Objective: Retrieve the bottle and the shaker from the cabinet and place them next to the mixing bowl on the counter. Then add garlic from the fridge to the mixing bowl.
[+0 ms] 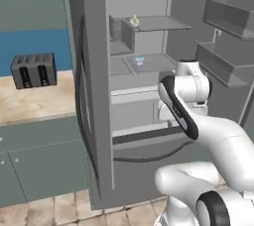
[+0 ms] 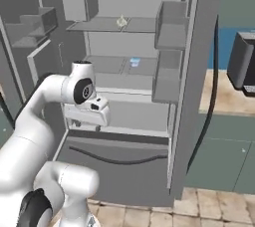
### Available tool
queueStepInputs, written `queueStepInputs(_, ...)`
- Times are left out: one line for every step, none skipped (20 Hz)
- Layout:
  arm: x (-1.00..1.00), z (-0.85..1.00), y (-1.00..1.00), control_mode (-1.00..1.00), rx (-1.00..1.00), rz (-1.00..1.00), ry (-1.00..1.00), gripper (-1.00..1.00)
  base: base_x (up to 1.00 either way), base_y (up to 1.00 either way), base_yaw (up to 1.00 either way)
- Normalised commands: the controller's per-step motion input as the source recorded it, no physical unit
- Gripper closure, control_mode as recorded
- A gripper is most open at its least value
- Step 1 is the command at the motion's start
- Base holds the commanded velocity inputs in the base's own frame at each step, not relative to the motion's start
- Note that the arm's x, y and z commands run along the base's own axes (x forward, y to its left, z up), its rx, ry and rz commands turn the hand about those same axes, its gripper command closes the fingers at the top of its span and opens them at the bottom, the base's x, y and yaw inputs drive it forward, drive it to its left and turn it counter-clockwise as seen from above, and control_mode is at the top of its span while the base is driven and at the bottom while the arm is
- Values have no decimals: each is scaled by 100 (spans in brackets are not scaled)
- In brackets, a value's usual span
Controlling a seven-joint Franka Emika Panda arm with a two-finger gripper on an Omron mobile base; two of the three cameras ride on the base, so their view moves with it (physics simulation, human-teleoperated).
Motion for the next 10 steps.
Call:
queueStepInputs(0, 0, 0, 100, 0, 0, 0, -100, 61, 0, 1)
queueStepInputs(0, 0, 0, 100, 0, 0, 0, -100, 65, 0, 1)
queueStepInputs(0, 0, 0, 100, 0, 0, 0, -100, 78, 0, 2)
queueStepInputs(0, 0, 0, 100, 0, 0, 0, -100, 85, 0, 5)
queueStepInputs(0, 0, 0, 100, 0, 0, 0, -100, 87, -6, 9)
queueStepInputs(0, 0, 0, 100, 0, 0, 0, -100, 90, -11, 11)
queueStepInputs(0, 0, 0, 100, 0, 0, 0, -100, 78, -16, 12)
queueStepInputs(0, 0, 0, 100, 0, 0, 0, -100, 74, -31, 15)
queueStepInputs(0, 0, 0, 100, 0, 0, 0, -100, 54, -46, 19)
queueStepInputs(0, 0, 0, 100, 0, 0, 0, -100, 42, -68, 18)
